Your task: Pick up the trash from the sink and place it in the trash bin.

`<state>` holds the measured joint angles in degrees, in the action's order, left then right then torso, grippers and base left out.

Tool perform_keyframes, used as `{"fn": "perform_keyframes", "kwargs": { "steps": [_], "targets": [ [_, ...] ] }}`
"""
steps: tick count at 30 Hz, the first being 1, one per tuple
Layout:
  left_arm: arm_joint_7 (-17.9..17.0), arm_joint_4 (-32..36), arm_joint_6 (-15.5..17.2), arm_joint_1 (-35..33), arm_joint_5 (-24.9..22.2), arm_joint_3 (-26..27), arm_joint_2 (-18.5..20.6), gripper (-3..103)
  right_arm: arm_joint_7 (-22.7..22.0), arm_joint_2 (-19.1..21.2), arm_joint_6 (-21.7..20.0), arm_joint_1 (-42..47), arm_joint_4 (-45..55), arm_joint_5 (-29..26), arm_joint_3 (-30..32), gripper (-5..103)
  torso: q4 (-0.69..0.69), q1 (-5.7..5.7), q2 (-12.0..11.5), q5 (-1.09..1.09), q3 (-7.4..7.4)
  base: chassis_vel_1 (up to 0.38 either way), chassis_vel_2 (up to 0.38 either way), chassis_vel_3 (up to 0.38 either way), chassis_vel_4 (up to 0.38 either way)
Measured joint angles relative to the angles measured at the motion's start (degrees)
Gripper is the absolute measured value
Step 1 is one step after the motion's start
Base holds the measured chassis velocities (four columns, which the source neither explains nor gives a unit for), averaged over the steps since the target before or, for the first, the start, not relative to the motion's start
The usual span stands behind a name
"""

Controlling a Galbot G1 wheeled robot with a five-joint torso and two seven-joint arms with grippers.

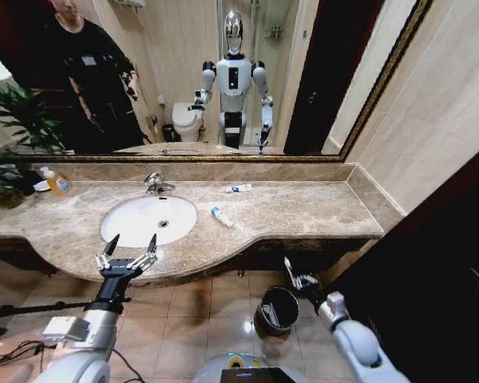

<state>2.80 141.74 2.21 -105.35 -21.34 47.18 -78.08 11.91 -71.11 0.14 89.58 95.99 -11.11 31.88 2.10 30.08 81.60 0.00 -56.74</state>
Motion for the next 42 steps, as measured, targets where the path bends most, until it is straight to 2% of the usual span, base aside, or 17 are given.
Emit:
{"fn": "perform_keyframes", "kwargs": {
  "steps": [5,8,14,20,21,23,26,27,29,31,35,36,38,41,42],
  "targets": [
    [0.0,0.0,0.0,0.0,0.0,0.0,0.0,100,-1.5,-2.8,4.1,-3.1,-11.2,1.9,-1.4,0,0.01,0.01,0.0,0.01,0.00,0.000,0.000,0.000,0.000],
    [0.0,0.0,0.0,0.0,0.0,0.0,0.0,100,-2.3,-3.6,5.1,-4.1,-15.4,2.3,-2.2,0,0.00,0.00,0.0,0.00,0.00,0.000,0.000,0.000,0.000],
    [0.0,0.0,0.0,0.0,0.0,0.0,0.0,100,-2.9,-4.5,6.4,-5.8,-20.5,3.5,-3.4,0,0.01,0.01,0.0,-0.02,0.00,0.000,0.000,0.000,0.000],
    [0.0,0.0,0.0,0.0,0.0,0.0,0.0,100,-3.9,-7.0,6.8,-7.8,-23.7,5.9,-3.6,-2,0.01,0.00,0.0,0.00,0.00,0.000,0.000,0.000,0.000],
    [0.0,0.0,0.0,0.0,0.0,0.0,0.0,100,-4.3,-7.2,6.8,-8.1,-23.9,6.1,-3.8,9,0.01,0.00,0.0,0.00,0.00,0.000,0.000,0.000,0.000],
    [0.0,0.0,0.0,0.0,0.0,0.0,0.0,100,-4.6,-7.3,6.8,-8.3,-23.9,6.2,-3.9,9,0.01,0.00,0.0,-0.01,0.00,0.000,0.000,0.000,0.000],
    [0.0,0.0,0.0,0.0,0.0,0.0,0.0,100,-5.4,-7.4,6.8,-8.7,-24.3,6.6,-4.1,25,0.01,0.00,0.0,-0.01,0.00,0.000,0.000,0.000,0.000],
    [0.0,0.0,0.0,0.0,0.0,0.0,0.0,100,-5.4,-7.4,6.8,-8.7,-24.3,6.6,-4.1,25,0.01,0.00,0.0,-0.01,0.00,0.000,0.000,0.000,0.000],
    [0.0,0.0,0.0,0.0,0.0,0.0,0.0,100,-5.8,-7.4,6.9,-8.9,-24.6,6.8,-4.1,35,0.01,0.00,0.0,0.00,0.00,0.000,0.000,0.000,0.000],
    [0.0,0.0,0.0,0.0,0.0,0.0,0.0,100,-6.0,-7.4,7.0,-8.9,-24.6,6.8,-4.1,35,0.01,0.01,0.0,0.00,0.00,0.000,0.000,0.000,0.000],
    [0.0,0.0,0.0,0.0,0.0,0.0,0.0,100,-6.5,-7.4,7.4,-8.8,-24.9,6.7,-4.1,58,0.00,0.00,0.0,0.00,0.00,0.000,0.000,0.000,0.000],
    [0.0,0.0,0.0,0.0,0.0,0.0,0.0,100,-6.5,-7.4,7.4,-8.8,-24.9,6.7,-4.1,58,0.00,0.00,0.0,0.00,0.00,0.000,0.000,0.000,0.000],
    [0.0,0.0,0.0,0.0,0.0,0.0,0.0,100,-6.6,-7.4,7.5,-8.7,-24.8,6.6,-4.1,69,0.00,0.00,0.0,0.00,0.00,0.000,0.000,0.000,0.000],
    [0.0,0.0,0.0,0.0,0.0,0.0,0.0,100,-6.7,-7.4,7.5,-8.5,-24.4,6.5,-4.1,75,0.00,0.01,0.0,0.00,0.00,0.000,0.000,0.000,0.000],
    [0.0,0.0,0.0,0.0,0.0,0.0,0.0,100,-6.8,-7.4,7.5,-8.4,-24.1,6.4,-4.0,85,0.01,0.00,0.0,0.00,0.00,0.000,0.000,0.000,0.000]
  ]
}}
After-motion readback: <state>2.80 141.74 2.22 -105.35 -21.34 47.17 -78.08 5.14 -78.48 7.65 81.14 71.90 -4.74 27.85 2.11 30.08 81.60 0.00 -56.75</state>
